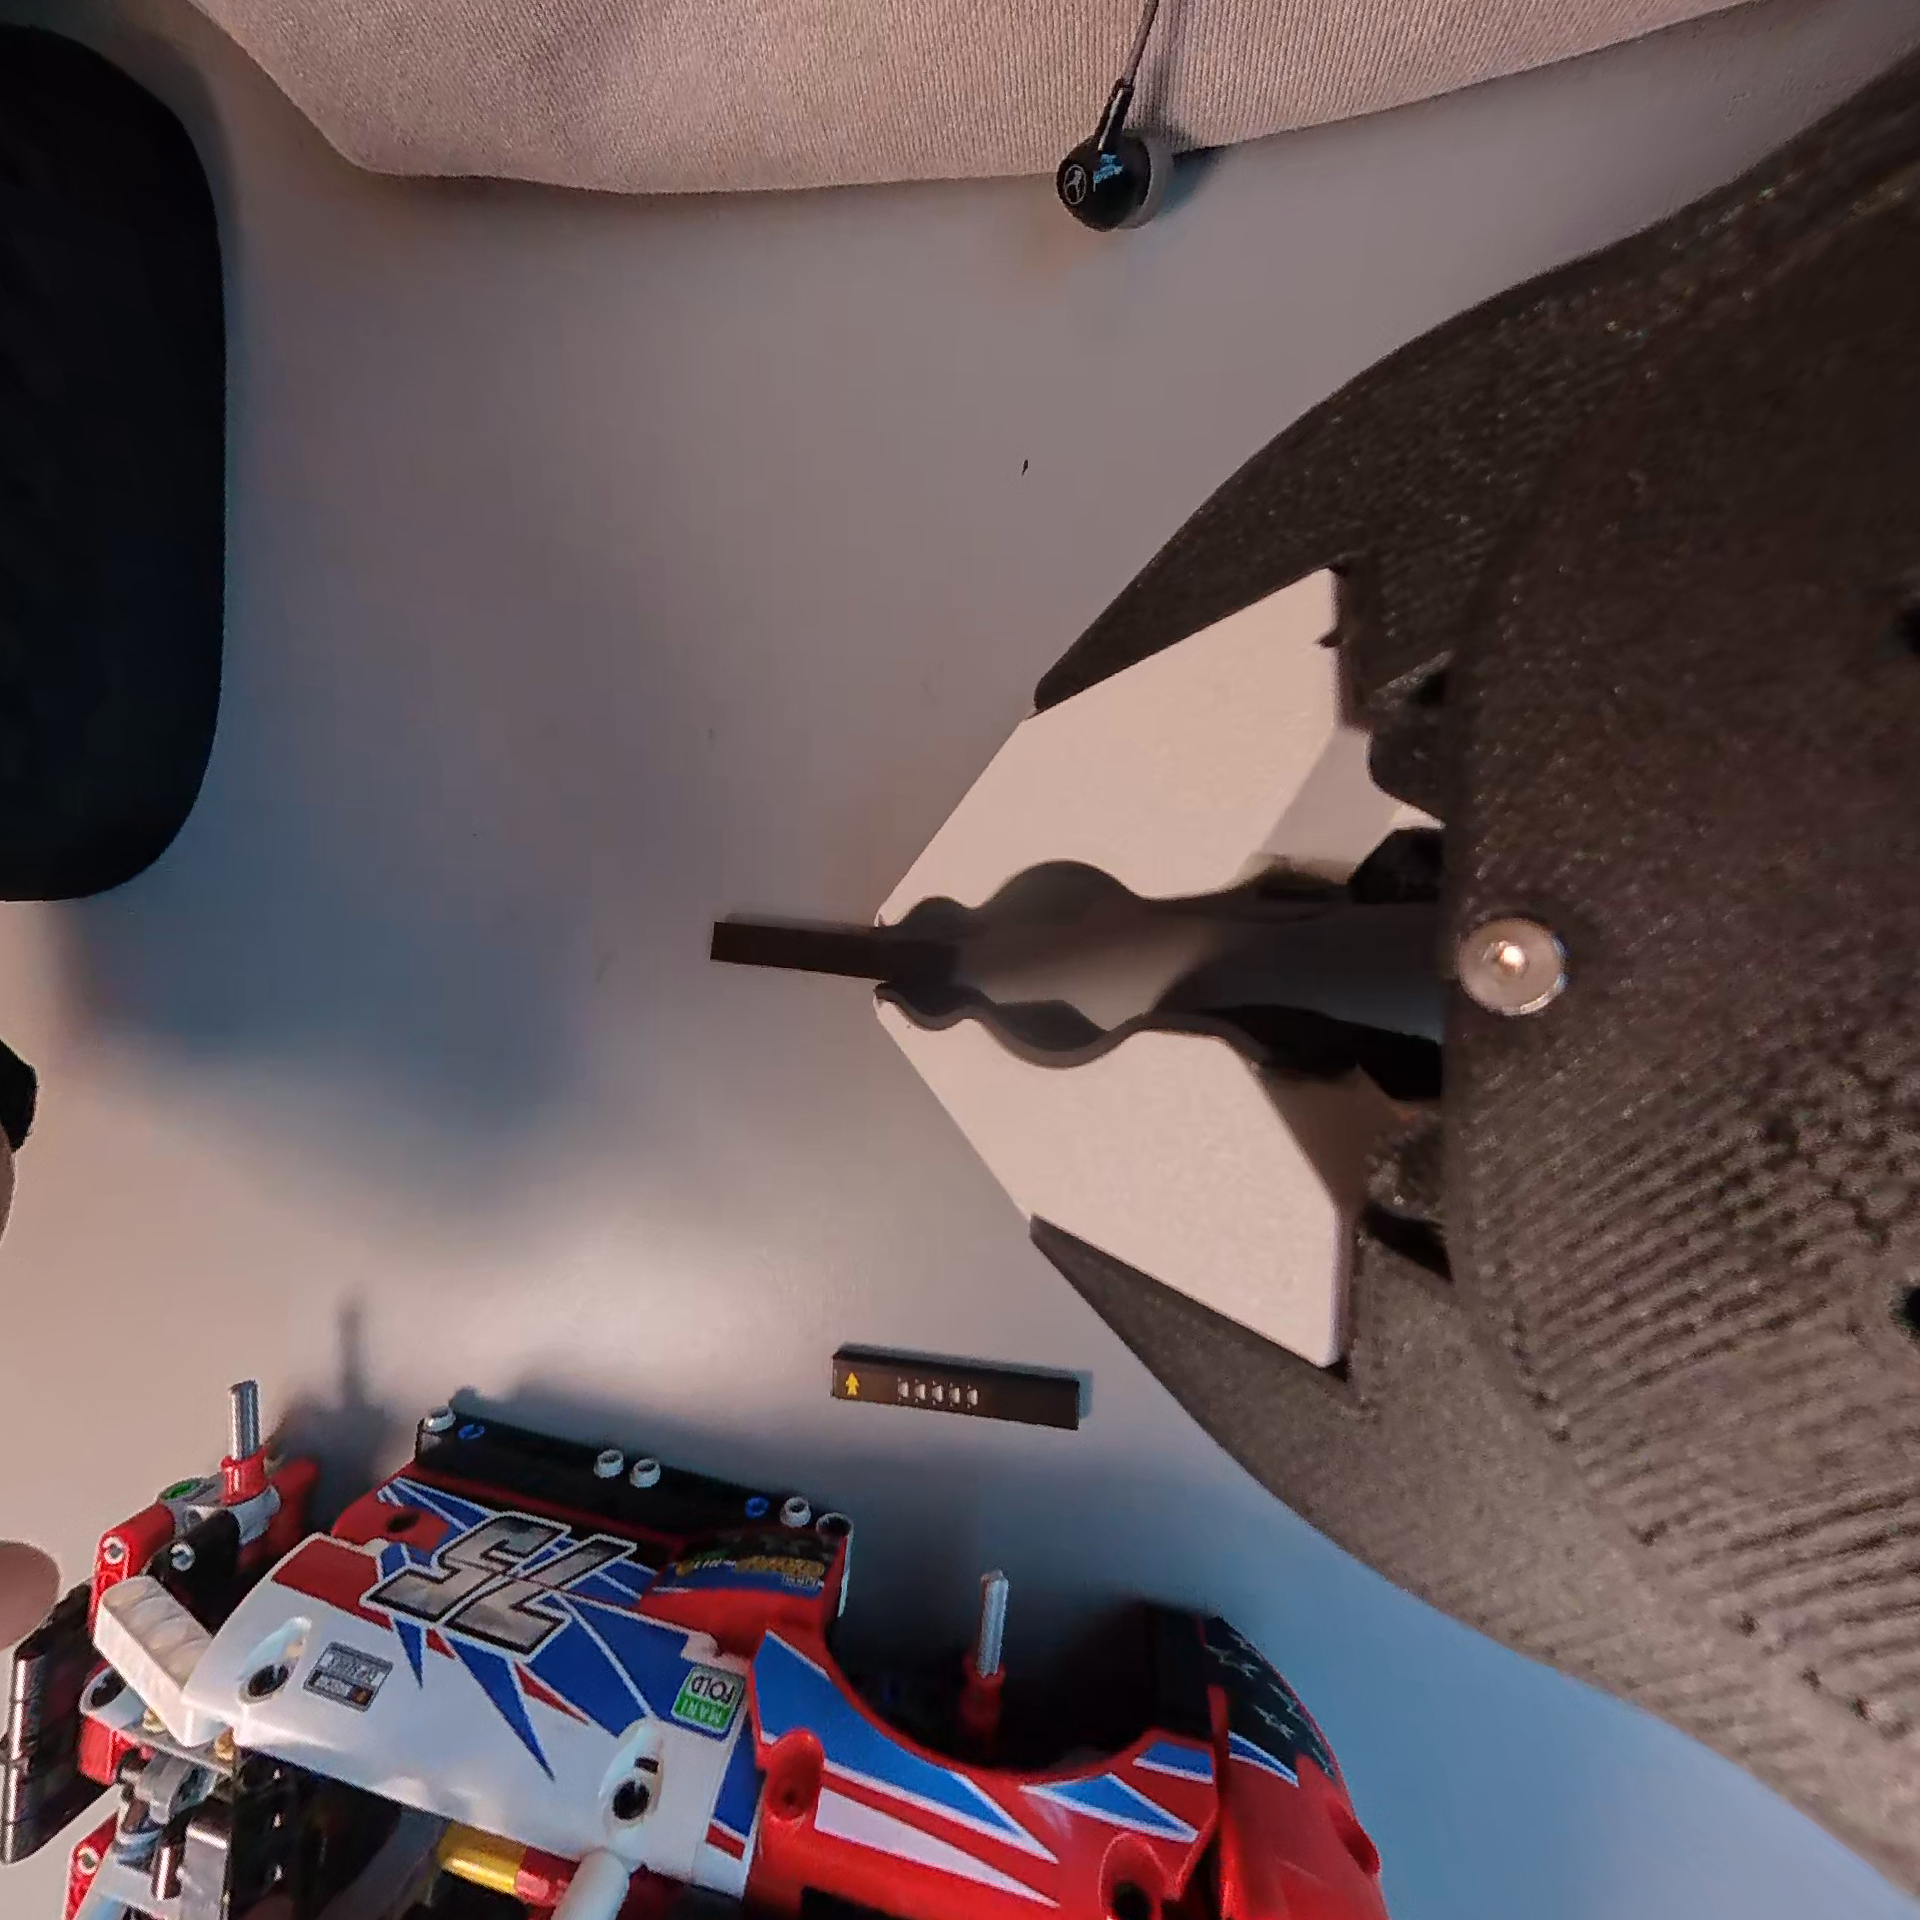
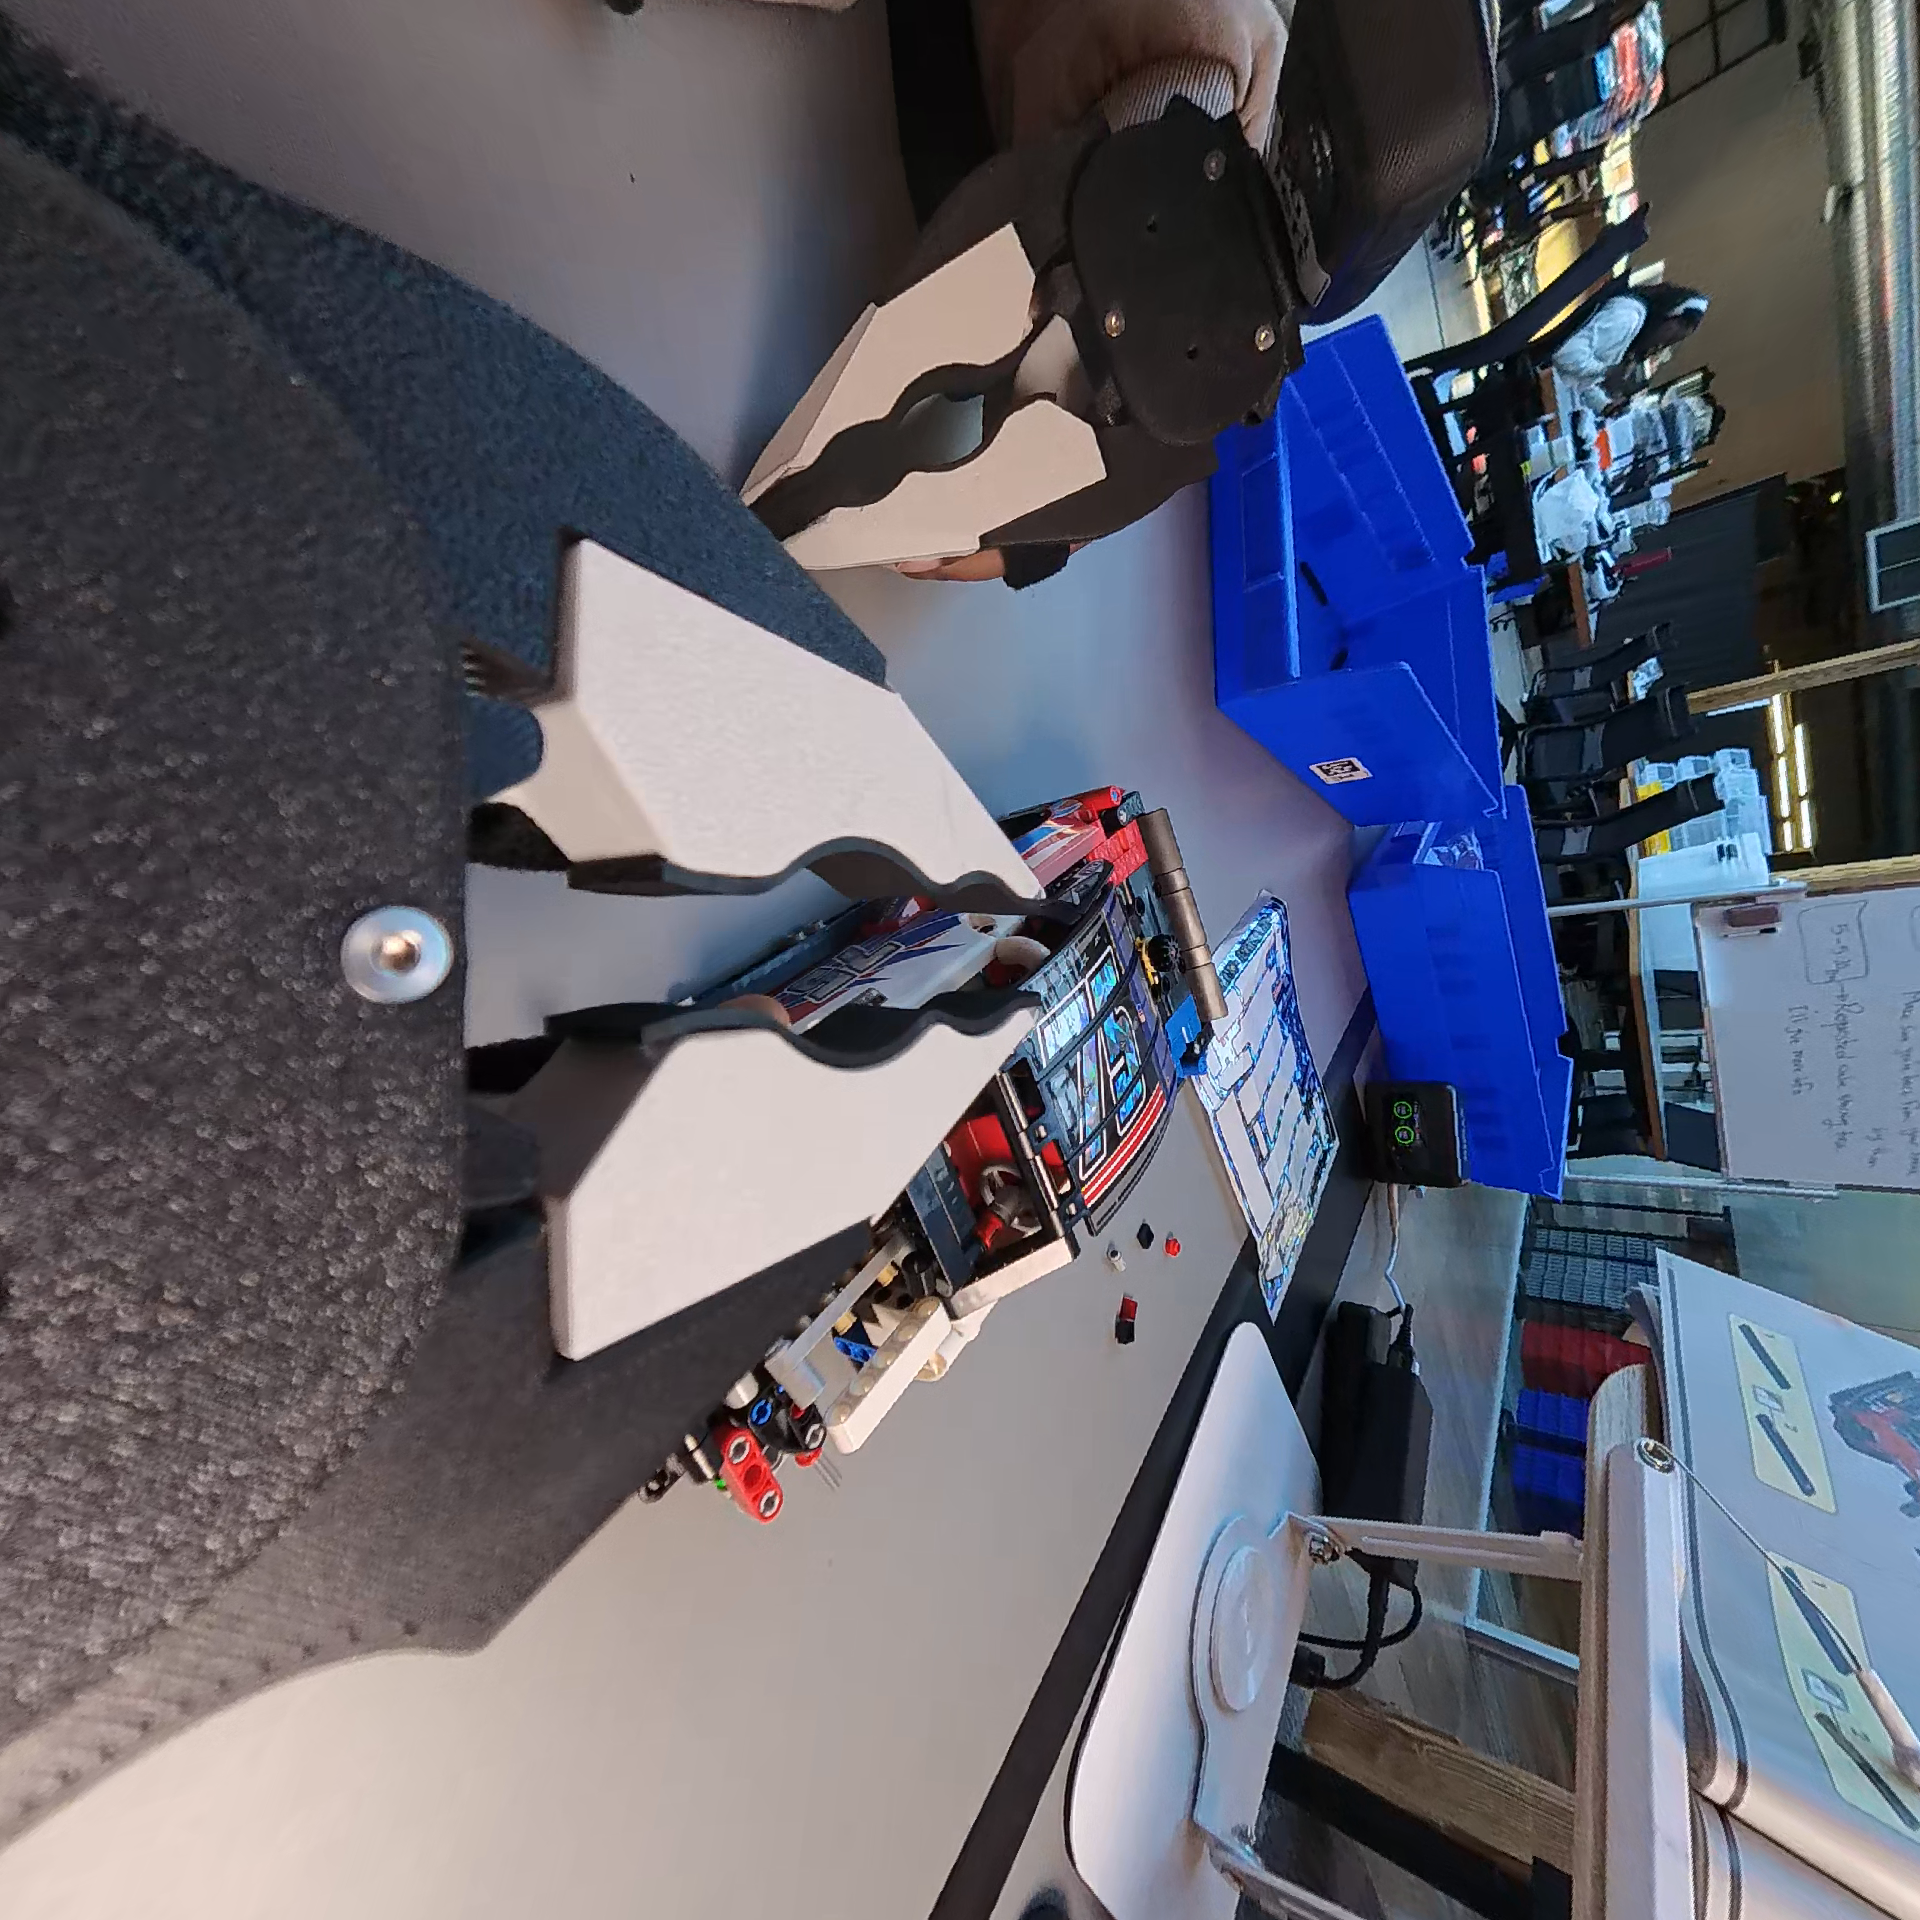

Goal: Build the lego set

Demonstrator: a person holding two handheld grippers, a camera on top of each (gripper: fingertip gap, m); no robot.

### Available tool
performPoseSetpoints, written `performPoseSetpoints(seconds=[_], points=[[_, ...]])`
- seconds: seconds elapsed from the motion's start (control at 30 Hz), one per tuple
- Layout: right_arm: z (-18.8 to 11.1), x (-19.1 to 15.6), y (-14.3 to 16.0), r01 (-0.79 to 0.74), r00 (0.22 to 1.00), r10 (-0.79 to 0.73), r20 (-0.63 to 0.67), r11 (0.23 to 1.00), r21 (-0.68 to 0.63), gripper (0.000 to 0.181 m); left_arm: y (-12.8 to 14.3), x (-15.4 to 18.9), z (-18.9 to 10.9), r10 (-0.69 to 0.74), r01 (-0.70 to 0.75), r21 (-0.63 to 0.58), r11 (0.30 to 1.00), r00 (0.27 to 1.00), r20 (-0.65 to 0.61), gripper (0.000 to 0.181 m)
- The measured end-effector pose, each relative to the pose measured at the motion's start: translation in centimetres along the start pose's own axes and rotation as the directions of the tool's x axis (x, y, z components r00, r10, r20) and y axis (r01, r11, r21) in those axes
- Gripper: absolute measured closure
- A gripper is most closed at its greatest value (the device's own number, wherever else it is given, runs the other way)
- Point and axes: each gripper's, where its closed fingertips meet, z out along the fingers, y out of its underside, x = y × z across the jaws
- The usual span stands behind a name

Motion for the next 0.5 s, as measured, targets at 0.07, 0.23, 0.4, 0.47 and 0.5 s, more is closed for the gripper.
performPoseSetpoints(seconds=[0.07,0.23,0.4,0.47,0.5], points=[[0.06,0.00,0.08,0.001,1.000,-0.001,-0.001,1.000,-0.003,0.170,-0.02,0.00,0.01,0.001,-0.001,0.001,1.000,1.000,0.001,0.176],[0.19,-0.01,0.20,0.000,1.000,0.000,-0.002,1.000,-0.005,0.170,-0.06,-0.02,0.00,0.003,-0.003,0.007,1.000,1.000,0.009,0.176],[0.24,-0.05,0.33,0.007,1.000,-0.007,-0.004,1.000,-0.010,0.170,-0.16,-0.16,-0.09,-0.002,0.002,0.026,1.000,1.000,0.021,0.175],[0.23,-0.02,0.37,0.009,1.000,-0.009,-0.006,1.000,-0.011,0.170,-0.43,-0.11,-0.21,-0.010,0.009,0.051,0.999,1.000,0.012,0.174],[0.21,-0.02,0.37,0.009,1.000,-0.009,-0.006,1.000,-0.009,0.170,-0.84,0.01,-0.42,-0.022,0.022,0.081,0.996,1.000,-0.005,0.170]])
